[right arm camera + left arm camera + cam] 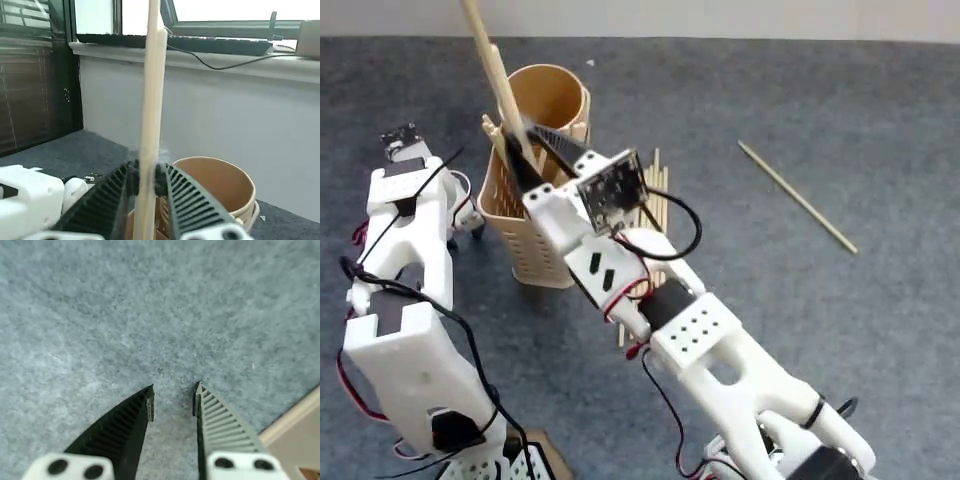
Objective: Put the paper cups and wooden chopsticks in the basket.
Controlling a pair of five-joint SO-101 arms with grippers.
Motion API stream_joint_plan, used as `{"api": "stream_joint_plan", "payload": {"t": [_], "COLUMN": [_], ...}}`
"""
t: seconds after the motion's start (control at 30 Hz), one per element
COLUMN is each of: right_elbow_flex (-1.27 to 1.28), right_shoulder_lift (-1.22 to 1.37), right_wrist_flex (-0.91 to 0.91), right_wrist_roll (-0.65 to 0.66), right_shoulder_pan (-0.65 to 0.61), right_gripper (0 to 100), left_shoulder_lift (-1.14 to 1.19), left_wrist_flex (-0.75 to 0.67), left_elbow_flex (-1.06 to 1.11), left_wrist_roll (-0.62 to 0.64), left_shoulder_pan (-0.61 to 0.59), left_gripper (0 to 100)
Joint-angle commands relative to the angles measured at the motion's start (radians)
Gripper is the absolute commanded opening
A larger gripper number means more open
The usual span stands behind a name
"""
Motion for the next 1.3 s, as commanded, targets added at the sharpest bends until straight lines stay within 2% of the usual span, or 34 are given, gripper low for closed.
{"api": "stream_joint_plan", "payload": {"t": [0.0, 0.17, 0.63, 0.7, 0.9, 1.0, 1.1, 1.27], "right_elbow_flex": [0.004, 0.010, -0.050, -0.110, -0.473, -0.507, -0.380, -0.131], "right_shoulder_lift": [-0.088, -0.111, -0.143, -0.196, -0.246, -0.179, -0.074, 0.125], "right_wrist_flex": [-0.021, -0.021, 0.013, 0.217, 1.145, 1.382, 1.388, 1.056], "right_wrist_roll": [0.044, 0.054, 0.060, 0.060, 0.054, 0.052, 0.052, 0.052], "right_shoulder_pan": [0.047, 0.045, 0.079, 0.133, 0.351, 0.404, 0.403, 0.401], "right_gripper": [1.1, 7.9, 7.7, 7.7, 7.7, 7.7, 7.7, 8.0], "left_shoulder_lift": [-0.013, -0.013, -0.013, -0.013, -0.013, -0.013, -0.013, -0.013], "left_wrist_flex": [-0.008, -0.006, -0.009, -0.008, -0.009, -0.009, -0.009, -0.008], "left_elbow_flex": [-0.016, -0.016, -0.016, -0.016, -0.016, -0.016, -0.016, -0.016], "left_wrist_roll": [-0.011, -0.011, -0.011, -0.011, -0.011, -0.011, -0.011, -0.011], "left_shoulder_pan": [-0.004, -0.004, -0.004, -0.004, -0.001, 0.001, 0.001, -0.002], "left_gripper": [16, 16, 16, 16, 16, 16, 16, 16]}}
